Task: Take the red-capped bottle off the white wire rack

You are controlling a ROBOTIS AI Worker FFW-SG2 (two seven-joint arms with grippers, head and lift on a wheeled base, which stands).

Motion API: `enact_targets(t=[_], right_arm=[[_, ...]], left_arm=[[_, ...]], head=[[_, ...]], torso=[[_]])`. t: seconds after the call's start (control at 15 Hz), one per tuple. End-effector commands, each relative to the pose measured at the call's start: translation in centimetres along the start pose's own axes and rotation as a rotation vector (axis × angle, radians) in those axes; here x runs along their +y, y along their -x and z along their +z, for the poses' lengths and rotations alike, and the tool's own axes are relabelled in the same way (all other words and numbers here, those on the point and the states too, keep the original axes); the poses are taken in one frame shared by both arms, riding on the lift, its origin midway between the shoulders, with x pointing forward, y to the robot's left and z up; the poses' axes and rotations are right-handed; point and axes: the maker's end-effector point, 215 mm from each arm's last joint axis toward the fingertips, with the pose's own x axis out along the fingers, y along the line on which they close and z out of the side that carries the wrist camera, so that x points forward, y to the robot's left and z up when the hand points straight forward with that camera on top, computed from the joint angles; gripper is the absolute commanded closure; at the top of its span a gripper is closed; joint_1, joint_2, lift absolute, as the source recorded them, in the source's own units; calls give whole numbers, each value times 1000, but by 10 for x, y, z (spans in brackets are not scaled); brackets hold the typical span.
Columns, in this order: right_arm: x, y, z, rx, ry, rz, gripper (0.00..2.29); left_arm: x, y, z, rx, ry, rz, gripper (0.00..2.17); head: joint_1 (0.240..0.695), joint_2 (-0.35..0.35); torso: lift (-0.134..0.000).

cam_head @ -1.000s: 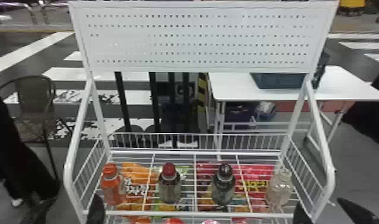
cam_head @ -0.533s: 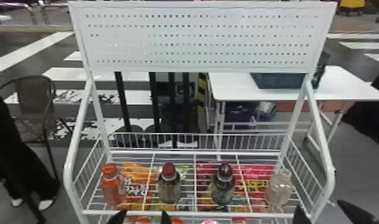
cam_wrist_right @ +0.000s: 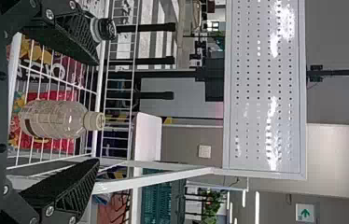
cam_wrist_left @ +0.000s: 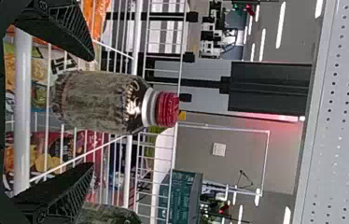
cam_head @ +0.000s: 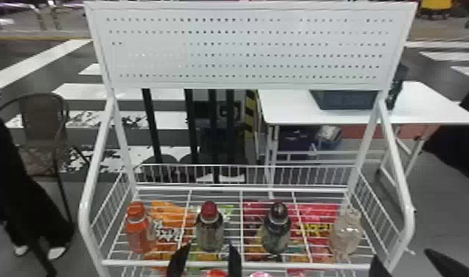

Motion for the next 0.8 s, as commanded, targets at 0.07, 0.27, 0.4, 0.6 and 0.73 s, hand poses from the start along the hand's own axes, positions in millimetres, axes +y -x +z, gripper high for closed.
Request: enact_targets(t=[0.07,0.27,0.4,0.6,0.73], right_arm=[[-3,1,-1,0,1,-4,151],[-10,1,-2,2,-3,-16,151],[-12,0,-2,-1,-1,-20,151],[-12,0,-3,0,-2,-20,151],[-15,0,-2,1,1,-24,151]], left_arm=[[6,-27,6,-20,-26,17,87],[11,-46,7,-20,-48,19,83],[11,-57,5,-14,-56,12,80],[15,-70,2,-1,-54,12,80],[18,-73,4,-2,-53,16,90]], head=[[499,0],[499,0],[499,0],[499,0],[499,0]], torso=[[0],[0],[0],[0],[0]])
